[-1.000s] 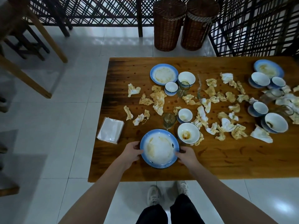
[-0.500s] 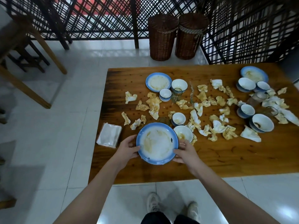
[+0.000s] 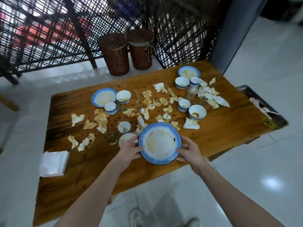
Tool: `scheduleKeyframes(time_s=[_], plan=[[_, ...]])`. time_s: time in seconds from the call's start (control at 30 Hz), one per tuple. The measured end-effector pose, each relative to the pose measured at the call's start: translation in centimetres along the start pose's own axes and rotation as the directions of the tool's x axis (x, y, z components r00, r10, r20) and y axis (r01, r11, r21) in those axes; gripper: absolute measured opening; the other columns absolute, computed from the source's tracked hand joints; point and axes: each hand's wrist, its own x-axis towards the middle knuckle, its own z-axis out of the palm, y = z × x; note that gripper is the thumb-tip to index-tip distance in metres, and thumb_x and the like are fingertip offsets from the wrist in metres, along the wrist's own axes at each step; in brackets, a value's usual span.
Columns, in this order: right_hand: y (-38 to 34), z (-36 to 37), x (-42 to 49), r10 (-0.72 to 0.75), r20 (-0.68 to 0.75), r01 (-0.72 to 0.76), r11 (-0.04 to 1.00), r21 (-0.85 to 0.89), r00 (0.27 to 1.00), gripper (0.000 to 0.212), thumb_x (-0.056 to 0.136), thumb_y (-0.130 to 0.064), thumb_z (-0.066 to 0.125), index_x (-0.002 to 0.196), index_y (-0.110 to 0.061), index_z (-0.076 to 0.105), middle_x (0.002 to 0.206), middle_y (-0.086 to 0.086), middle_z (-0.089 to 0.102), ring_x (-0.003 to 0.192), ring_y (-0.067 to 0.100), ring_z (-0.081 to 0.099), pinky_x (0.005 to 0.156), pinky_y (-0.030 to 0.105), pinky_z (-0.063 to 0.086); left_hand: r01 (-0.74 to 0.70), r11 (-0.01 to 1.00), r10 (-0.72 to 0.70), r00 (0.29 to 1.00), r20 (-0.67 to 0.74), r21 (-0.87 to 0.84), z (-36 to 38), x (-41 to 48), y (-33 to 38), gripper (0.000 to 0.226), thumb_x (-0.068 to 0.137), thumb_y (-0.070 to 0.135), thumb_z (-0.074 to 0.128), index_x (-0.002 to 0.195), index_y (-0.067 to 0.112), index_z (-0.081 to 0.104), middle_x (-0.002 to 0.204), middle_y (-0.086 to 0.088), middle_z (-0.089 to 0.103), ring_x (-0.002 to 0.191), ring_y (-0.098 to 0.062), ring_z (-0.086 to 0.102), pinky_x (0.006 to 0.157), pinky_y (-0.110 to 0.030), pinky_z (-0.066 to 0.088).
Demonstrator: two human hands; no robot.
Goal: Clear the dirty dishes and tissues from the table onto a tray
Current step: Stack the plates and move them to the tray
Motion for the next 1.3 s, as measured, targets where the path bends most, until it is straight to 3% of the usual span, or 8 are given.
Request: scheduleKeyframes(time_s=[0.2, 0.37, 0.5, 0.63, 0.87, 1.07, 1.13, 1.3], plan=[[0.3, -12.0, 0.0, -0.032, -0.113, 0.038, 0.998, 0.048, 0.993, 0.055, 0.084, 0.005, 0.063, 0.129, -0.025, 0.048, 0.102, 0.009, 0.065, 0.059, 0.007, 0.063, 0.043, 0.019, 0.047, -0.008, 1.0, 0.008, 0.997, 0.077, 0.004, 12.0, 1.5, 1.1, 0.039, 0.085, -0.007, 0.063, 0.114, 0.017, 0.06, 0.117, -0.002, 0.066, 0.086, -0.009, 0.07, 0.061, -0.026, 0.057], [0.3, -21.1, -0.3, -0.067, -0.147, 0.082, 0.992, 0.095, 0.987, 0.059, 0.083, 0.008, 0.061, 0.133, -0.019, 0.047, 0.1, 0.007, 0.067, 0.091, 0.028, 0.067, 0.072, 0.042, 0.059, 0.011, 0.994, -0.021, 0.995, 0.093, 0.108, 21.5, 2.5, 2.4, 0.061, 0.085, -0.004, 0.064, 0.141, 0.01, 0.042, 0.133, -0.008, 0.057, 0.117, -0.025, 0.058, 0.098, -0.05, 0.048], [0.0, -27.3, -0.6, -0.063, -0.201, 0.093, 0.985, 0.146, 0.978, 0.059, 0.082, 0.011, 0.06, 0.132, -0.018, 0.047, 0.107, 0.016, 0.064, 0.081, 0.024, 0.065, 0.052, 0.027, 0.054, -0.012, 0.988, -0.007, 0.993, 0.119, 0.157, 28.3, 3.0, 3.2, 0.06, 0.085, -0.004, 0.065, 0.14, 0.009, 0.043, 0.127, -0.01, 0.06, 0.112, -0.026, 0.061, 0.095, -0.048, 0.05], [-0.7, -32.7, 0.1, -0.083, -0.277, 0.126, 0.982, 0.139, 0.957, 0.061, 0.081, 0.01, 0.063, 0.134, -0.015, 0.048, 0.112, 0.01, 0.064, 0.1, 0.025, 0.063, 0.078, 0.044, 0.058, -0.032, 0.982, -0.001, 0.985, 0.175, 0.185, 34.3, 4.2, 4.5, 0.063, 0.085, -0.002, 0.066, 0.141, 0.01, 0.042, 0.137, -0.008, 0.054, 0.119, -0.027, 0.056, 0.096, -0.051, 0.049], [-1.7, -40.6, 1.6, -0.058, -0.377, 0.146, 0.967, 0.21, 0.924, 0.055, 0.082, 0.013, 0.056, 0.13, -0.014, 0.051, 0.115, 0.008, 0.062, 0.098, 0.027, 0.064, 0.061, 0.035, 0.058, -0.091, 0.962, 0.024, 0.968, 0.25, 0.257, 43.9, 6.8, 6.8, 0.057, 0.087, 0.001, 0.065, 0.139, 0.013, 0.046, 0.136, -0.004, 0.055, 0.118, -0.023, 0.057, 0.093, -0.044, 0.053], [-3.0, -46.8, 4.7, -0.02, -0.468, 0.143, 0.963, 0.228, 0.884, 0.053, 0.081, 0.015, 0.05, 0.125, -0.015, 0.052, 0.088, 0.005, 0.065, 0.066, 0.023, 0.064, 0.062, 0.047, 0.058, -0.114, 0.947, 0.026, 0.959, 0.282, 0.302, 51.6, 10.3, 9.2, 0.061, 0.088, -0.003, 0.062, 0.144, 0.01, 0.04, 0.14, -0.006, 0.051, 0.122, -0.024, 0.054, 0.095, -0.042, 0.051], [-3.7, -48.9, 6.3, -0.005, -0.481, 0.139, 0.959, 0.245, 0.877, 0.054, 0.081, 0.014, 0.052, 0.127, -0.014, 0.051, 0.095, 0.01, 0.065, 0.073, 0.022, 0.066, 0.057, 0.037, 0.058, -0.125, 0.941, 0.029, 0.955, 0.295, 0.313, 54.0, 12.1, 10.2, 0.062, 0.088, -0.001, 0.062, 0.144, 0.011, 0.039, 0.14, -0.005, 0.05, 0.122, -0.021, 0.053, 0.094, -0.04, 0.05], [-7.0, -54.4, 11.0, 0.019, -0.502, 0.111, 0.967, 0.228, 0.865, 0.056, 0.081, 0.013, 0.053, 0.131, -0.011, 0.049, 0.105, 0.016, 0.063, 0.083, 0.029, 0.065, 0.071, 0.042, 0.057, -0.113, 0.951, 0.022, 0.954, 0.3, 0.289, 59.8, 17.0, 13.0, 0.059, 0.088, -0.003, 0.061, 0.142, 0.011, 0.041, 0.136, -0.008, 0.054, 0.11, -0.02, 0.058, 0.075, -0.029, 0.054]])
